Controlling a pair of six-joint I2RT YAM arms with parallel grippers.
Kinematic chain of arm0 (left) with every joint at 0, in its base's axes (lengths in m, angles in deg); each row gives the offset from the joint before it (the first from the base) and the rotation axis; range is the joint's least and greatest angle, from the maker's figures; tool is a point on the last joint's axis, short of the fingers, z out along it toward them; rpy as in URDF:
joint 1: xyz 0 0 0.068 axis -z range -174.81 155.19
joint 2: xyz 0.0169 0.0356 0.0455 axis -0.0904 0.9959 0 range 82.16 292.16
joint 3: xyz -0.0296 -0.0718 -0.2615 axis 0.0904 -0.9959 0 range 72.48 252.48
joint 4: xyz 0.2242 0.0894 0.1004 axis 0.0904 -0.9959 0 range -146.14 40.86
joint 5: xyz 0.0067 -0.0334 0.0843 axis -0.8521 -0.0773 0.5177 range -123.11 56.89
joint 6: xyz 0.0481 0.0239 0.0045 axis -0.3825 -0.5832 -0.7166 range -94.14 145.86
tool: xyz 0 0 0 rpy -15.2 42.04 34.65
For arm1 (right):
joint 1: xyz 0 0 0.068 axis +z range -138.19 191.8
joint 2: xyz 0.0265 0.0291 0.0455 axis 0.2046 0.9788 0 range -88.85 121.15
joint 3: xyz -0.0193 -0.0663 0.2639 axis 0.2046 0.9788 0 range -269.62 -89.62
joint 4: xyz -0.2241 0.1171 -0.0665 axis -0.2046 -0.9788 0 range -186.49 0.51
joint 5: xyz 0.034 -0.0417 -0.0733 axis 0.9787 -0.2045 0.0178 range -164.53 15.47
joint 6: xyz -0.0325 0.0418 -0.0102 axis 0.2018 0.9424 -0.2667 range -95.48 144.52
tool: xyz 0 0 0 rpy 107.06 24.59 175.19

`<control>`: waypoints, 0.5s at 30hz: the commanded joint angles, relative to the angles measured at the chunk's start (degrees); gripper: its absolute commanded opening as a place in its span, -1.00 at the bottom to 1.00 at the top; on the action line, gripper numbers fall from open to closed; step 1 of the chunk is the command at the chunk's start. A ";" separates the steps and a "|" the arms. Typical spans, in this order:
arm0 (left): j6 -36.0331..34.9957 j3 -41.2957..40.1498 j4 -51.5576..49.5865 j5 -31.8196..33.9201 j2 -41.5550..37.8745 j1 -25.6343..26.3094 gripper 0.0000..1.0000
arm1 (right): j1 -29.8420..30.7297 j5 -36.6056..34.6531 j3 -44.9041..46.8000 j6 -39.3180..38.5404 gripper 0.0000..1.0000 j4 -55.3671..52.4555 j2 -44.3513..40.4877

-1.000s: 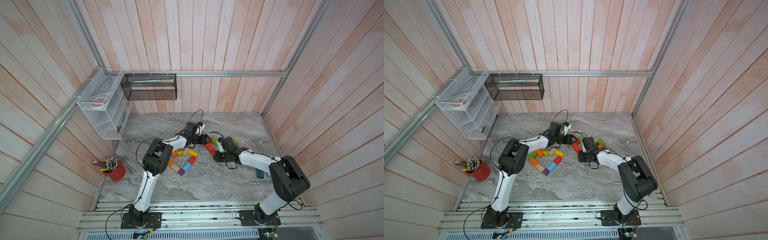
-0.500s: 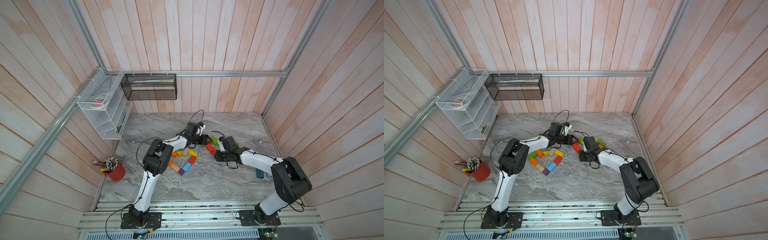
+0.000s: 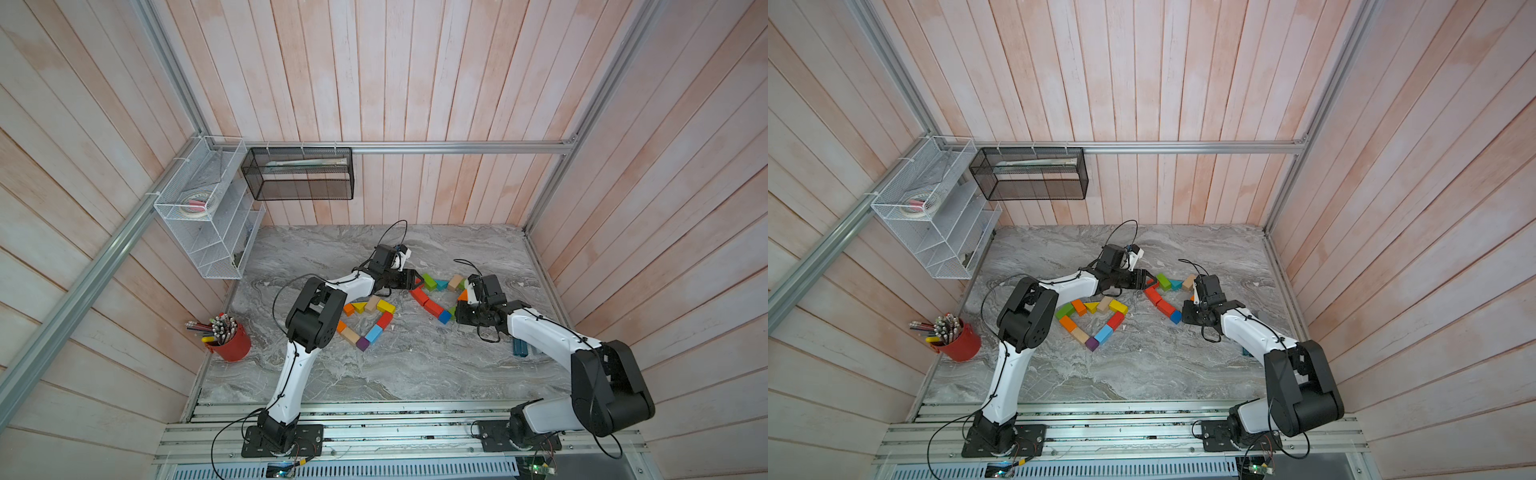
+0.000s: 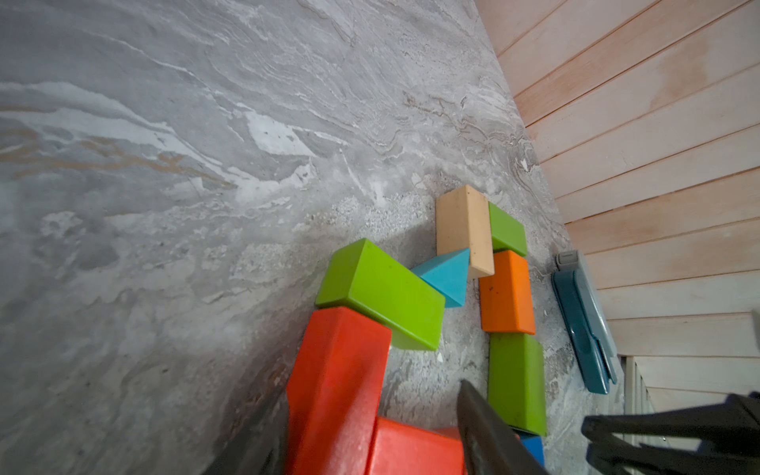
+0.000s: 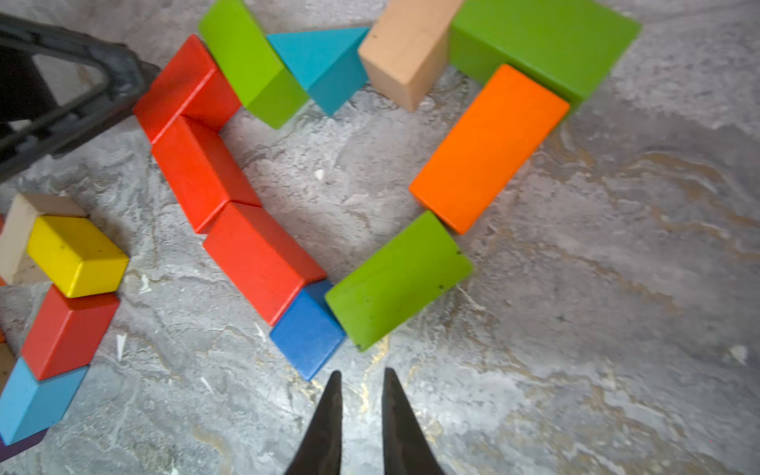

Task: Assemble a heart with building blocks
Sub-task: Adjust the building block at the center of the board.

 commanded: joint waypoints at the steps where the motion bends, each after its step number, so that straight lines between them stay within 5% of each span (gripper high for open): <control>1: 0.25 0.33 0.75 -0.68 -0.18 0.35 0.32 | -1.18 -1.15 1.22 -1.39 -0.66 -2.24 0.38; 15: 0.41 0.50 0.66 -0.75 -0.27 0.35 0.31 | -3.89 -5.03 -1.39 -2.70 -0.76 0.44 7.51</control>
